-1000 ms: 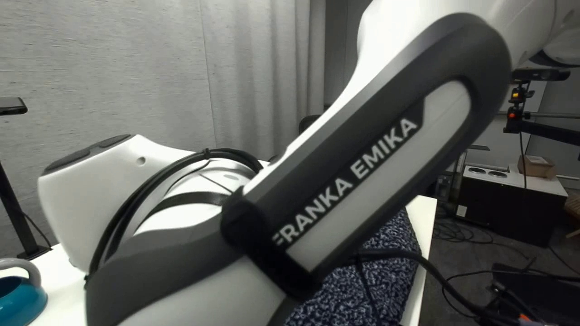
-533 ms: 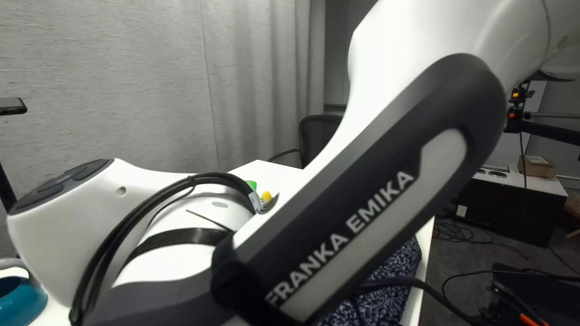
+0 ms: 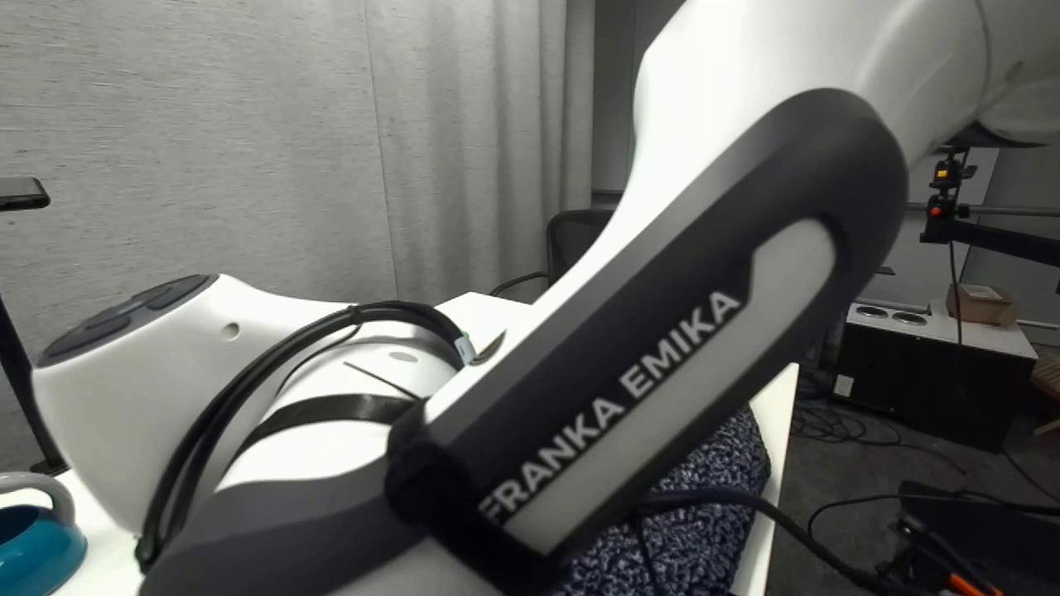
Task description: Fold up the grey cloth on the table.
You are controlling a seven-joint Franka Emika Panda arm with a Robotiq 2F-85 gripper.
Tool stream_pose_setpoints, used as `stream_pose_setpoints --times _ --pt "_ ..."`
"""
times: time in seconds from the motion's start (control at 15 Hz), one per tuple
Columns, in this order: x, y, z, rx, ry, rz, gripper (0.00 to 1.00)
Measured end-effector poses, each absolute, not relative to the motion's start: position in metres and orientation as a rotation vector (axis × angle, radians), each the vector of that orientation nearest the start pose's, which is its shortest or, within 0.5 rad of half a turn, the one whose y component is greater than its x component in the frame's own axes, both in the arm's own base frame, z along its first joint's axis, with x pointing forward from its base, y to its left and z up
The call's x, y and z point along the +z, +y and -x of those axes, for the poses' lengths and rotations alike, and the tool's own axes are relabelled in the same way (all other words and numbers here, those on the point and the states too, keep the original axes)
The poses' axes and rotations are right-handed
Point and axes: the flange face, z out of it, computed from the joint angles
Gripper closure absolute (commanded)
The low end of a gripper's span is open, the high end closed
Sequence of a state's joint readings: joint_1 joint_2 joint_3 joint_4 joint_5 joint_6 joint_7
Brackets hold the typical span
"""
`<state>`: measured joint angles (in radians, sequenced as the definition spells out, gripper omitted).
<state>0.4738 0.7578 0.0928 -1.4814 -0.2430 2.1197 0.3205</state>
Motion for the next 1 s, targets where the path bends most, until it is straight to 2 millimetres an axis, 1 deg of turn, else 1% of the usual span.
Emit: stream_pose_setpoints --times 0.07,0.27,0.47,0.6,0.8,0.93,1.0 --pt "0.219 0.359 -0.607 0.072 -0.593 3.256 1.00" --pt "0.228 0.354 -0.611 0.052 -0.575 3.253 0.99" --pt "0.244 0.344 -0.612 0.017 -0.559 3.249 0.98" --pt "0.257 0.333 -0.609 0.012 -0.562 3.249 0.98" --pt "0.278 0.309 -0.600 0.021 -0.583 3.252 0.98" --pt "0.291 0.285 -0.593 0.024 -0.547 3.261 0.98" --pt "0.299 0.270 -0.590 0.015 -0.516 3.265 0.98"
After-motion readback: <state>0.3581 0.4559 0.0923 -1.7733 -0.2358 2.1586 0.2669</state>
